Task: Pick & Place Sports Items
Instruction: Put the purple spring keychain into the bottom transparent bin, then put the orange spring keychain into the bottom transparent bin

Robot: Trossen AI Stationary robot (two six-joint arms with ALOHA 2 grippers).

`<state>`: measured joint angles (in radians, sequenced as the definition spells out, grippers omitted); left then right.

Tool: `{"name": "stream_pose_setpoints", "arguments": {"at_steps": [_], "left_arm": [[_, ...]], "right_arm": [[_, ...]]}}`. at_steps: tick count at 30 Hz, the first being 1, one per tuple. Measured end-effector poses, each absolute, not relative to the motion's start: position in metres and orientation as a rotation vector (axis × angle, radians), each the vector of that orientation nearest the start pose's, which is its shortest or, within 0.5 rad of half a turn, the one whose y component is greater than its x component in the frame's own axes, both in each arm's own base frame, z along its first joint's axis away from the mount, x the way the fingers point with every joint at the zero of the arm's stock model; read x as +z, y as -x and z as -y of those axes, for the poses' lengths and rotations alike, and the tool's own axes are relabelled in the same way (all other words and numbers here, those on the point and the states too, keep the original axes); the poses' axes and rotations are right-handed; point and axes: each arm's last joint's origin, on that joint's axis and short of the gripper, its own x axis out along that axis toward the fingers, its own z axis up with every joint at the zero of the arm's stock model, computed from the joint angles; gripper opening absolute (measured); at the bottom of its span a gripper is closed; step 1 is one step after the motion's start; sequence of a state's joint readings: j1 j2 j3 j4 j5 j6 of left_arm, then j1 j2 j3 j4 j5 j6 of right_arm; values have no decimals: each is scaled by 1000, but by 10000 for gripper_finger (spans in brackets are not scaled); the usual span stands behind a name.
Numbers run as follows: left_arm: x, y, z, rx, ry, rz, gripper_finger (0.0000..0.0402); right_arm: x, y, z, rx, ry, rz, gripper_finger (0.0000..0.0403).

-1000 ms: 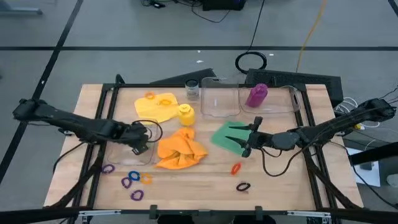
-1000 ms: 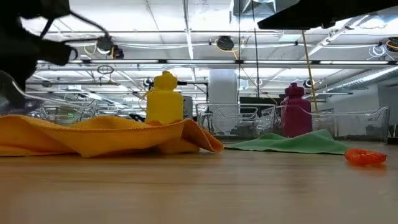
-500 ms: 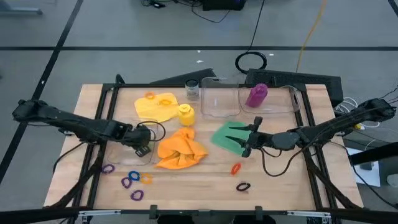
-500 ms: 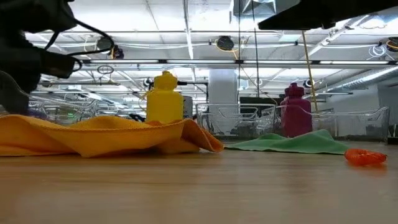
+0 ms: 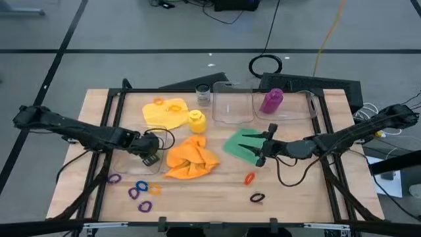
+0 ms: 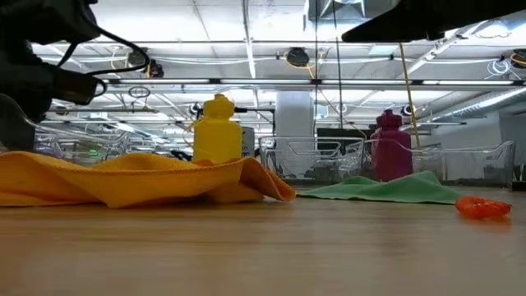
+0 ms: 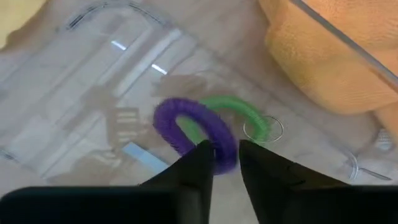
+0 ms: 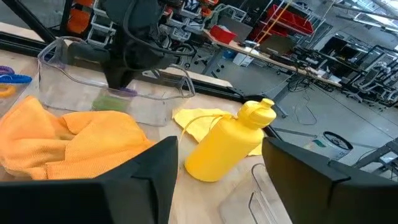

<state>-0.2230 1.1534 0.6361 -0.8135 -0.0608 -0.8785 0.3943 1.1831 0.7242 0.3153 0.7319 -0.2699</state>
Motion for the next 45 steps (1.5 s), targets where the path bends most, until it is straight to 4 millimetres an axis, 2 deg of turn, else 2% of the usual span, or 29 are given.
{"name": "stream_pose_setpoints", "arguments": {"at_steps": [8, 15, 23, 30, 36, 45], "left_arm": [[182, -175, 38, 444, 558, -1269, 138], [186, -177, 39, 350, 504, -1286, 161], [211, -190, 42, 232, 407, -1213, 161], [235, -201, 42, 219, 273, -1098, 161], [248, -217, 45, 132, 156, -906, 161], [273, -254, 61, -52, -35, -468, 161]], "right_arm": [[280, -243, -80, -319, 344, -167, 167], [280, -243, -80, -319, 344, -166, 167], [280, -243, -80, -319, 344, -166, 167], [280, -243, -80, -319, 344, -167, 167], [280, -243, -80, -319, 344, -167, 167], [278, -242, -80, -314, 329, -182, 167]]}}
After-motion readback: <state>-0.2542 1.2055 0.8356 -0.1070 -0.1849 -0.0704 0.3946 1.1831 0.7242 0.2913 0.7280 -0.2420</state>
